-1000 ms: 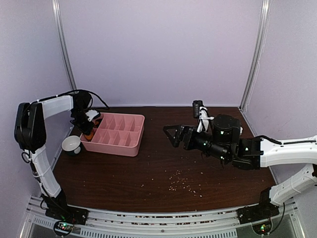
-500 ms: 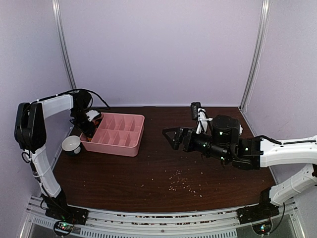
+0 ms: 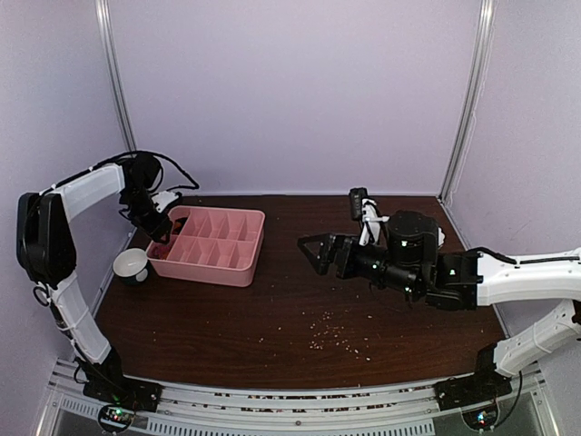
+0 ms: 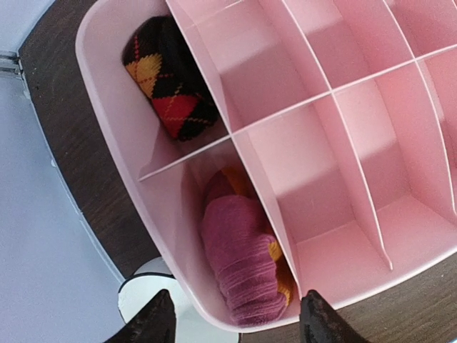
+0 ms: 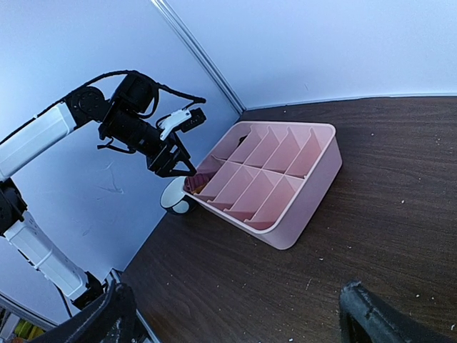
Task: Roll the socks
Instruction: Place the sock in the storage box, then adjust the sock in the storage box.
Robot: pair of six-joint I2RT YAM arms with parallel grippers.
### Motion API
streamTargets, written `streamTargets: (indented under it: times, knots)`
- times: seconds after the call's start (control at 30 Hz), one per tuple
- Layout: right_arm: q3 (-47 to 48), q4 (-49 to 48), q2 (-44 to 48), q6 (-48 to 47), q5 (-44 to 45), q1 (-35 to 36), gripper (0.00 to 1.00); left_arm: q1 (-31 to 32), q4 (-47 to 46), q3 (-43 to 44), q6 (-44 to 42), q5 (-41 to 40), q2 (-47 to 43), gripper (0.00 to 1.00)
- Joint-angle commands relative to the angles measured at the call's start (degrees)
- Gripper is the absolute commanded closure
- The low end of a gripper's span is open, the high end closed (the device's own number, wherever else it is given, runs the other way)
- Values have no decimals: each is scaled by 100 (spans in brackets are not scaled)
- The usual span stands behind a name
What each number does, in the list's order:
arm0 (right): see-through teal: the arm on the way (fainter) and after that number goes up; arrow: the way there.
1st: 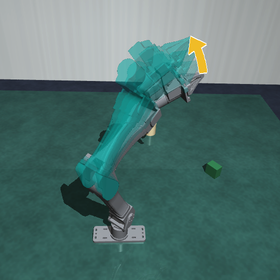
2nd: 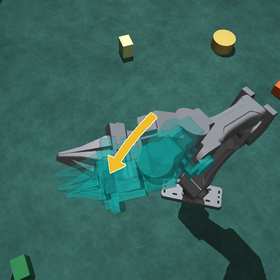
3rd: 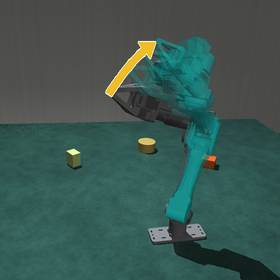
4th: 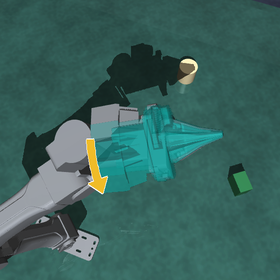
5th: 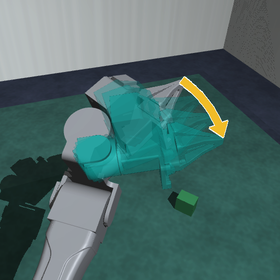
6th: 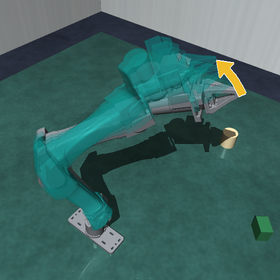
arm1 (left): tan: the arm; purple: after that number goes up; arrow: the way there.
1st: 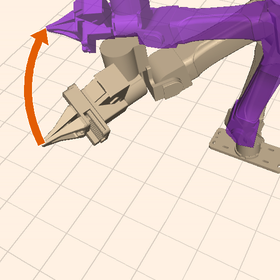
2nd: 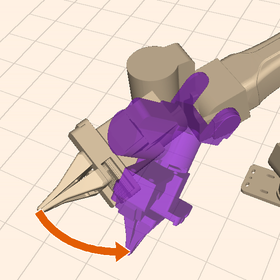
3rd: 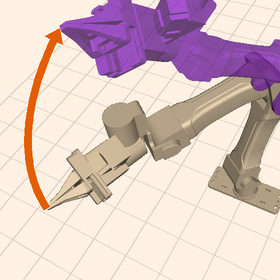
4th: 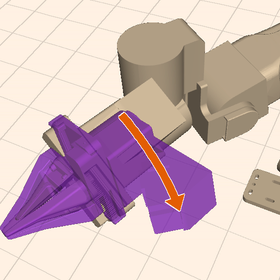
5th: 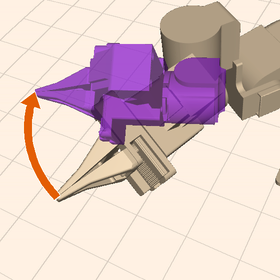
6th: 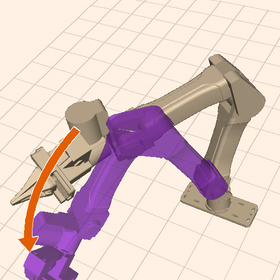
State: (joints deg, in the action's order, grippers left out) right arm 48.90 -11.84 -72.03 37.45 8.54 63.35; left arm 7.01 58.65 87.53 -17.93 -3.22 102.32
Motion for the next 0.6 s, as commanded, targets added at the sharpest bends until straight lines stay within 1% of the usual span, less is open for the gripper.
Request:
streamTargets:
  times: [0.0,0.1,0.23,0.37,0.57]
  knots:
    - [168,71,-7,7,-118,23,1,11,56,75,-162,-210,-156,40]
    - [159,114,-4,3,-112,24,0,11,-15,-71,-212,-499,-169,44]
    - [166,161,-20,1,-103,14,1,7,-196,-291,-288,-842,-178,46]
    - [205,206,-52,-1,-110,-11,1,6,-442,-359,-291,-881,-116,47]
    - [214,226,-44,8,-150,-30,1,7,-755,-184,-255,-950,163,47]
